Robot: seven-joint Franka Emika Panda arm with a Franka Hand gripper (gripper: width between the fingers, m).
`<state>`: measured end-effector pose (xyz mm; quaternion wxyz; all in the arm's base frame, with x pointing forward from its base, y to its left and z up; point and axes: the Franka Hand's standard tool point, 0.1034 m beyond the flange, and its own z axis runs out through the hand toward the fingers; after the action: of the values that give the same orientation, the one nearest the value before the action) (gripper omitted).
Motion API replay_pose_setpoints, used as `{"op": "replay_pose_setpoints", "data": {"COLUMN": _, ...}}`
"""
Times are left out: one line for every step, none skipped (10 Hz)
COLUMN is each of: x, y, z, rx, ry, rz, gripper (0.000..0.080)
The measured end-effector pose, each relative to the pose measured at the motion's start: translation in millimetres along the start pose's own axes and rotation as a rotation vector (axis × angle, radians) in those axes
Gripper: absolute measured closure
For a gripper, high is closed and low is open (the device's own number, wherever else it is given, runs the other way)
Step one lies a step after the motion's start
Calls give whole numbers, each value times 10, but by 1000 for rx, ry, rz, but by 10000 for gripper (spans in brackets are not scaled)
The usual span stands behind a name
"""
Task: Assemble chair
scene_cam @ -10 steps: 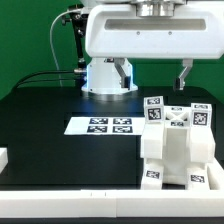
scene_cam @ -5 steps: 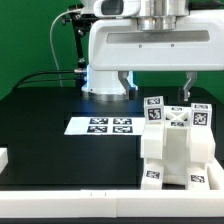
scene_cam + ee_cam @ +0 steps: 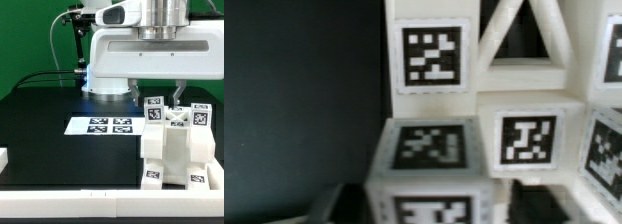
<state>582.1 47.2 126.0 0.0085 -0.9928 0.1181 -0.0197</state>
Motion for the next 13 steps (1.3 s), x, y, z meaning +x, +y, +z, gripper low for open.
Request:
{"op": "replay_pose_setpoints", "data": {"x": 1, "y": 3, "z": 1, "rx": 0, "ry": 0, "rz": 63, "gripper": 521}}
{"op": "replay_pose_setpoints", "data": {"x": 1, "y": 5, "z": 2, "rx": 1, "ry": 0, "rz": 133, "gripper": 518}}
{"op": "replay_pose_setpoints", "data": {"x": 4, "y": 12, "z": 1, "rx": 0, "ry": 0, "rz": 254, "gripper": 518}}
{"op": "replay_pose_setpoints", "data": {"x": 4, "y": 14, "z": 1, "rx": 1, "ry": 0, "rz": 309, "gripper": 518}}
{"op": "replay_pose_setpoints", "data": {"x": 6, "y": 17, "z": 1, "rx": 1, "ry": 0, "rz": 394, "gripper": 518}}
{"op": "replay_pose_setpoints", "data": {"x": 6, "y": 19, "z": 1, "rx": 1, "ry": 0, "rz": 458, "gripper": 518}}
{"op": "replay_pose_setpoints", "data": {"x": 7, "y": 22, "z": 1, "rx": 0, "ry": 0, "rz": 514, "gripper": 518}}
{"op": "replay_pose_setpoints", "data": {"x": 7, "y": 23, "z": 1, "rx": 0, "ry": 0, "rz": 553, "gripper": 518}}
{"op": "replay_pose_setpoints", "data": {"x": 8, "y": 24, "z": 1, "rx": 0, "ry": 0, "rz": 644, "gripper": 518}}
{"op": "replay_pose_setpoints", "data": {"x": 8, "y": 35, "z": 5, "rx": 2, "ry": 2, "rz": 765, "gripper": 518}}
{"op": "replay_pose_setpoints", "data": {"x": 15, "y": 41, "z": 9, "rx": 9, "ry": 8, "rz": 872, "gripper": 518}}
{"op": "replay_pose_setpoints", "data": {"x": 15, "y": 47, "z": 10, "rx": 18, "ry": 4, "rz": 962, "gripper": 517}}
{"op": "replay_pose_setpoints", "data": {"x": 17, "y": 58, "z": 12, "rx": 34, "ry": -9, "rz": 1113, "gripper": 517}}
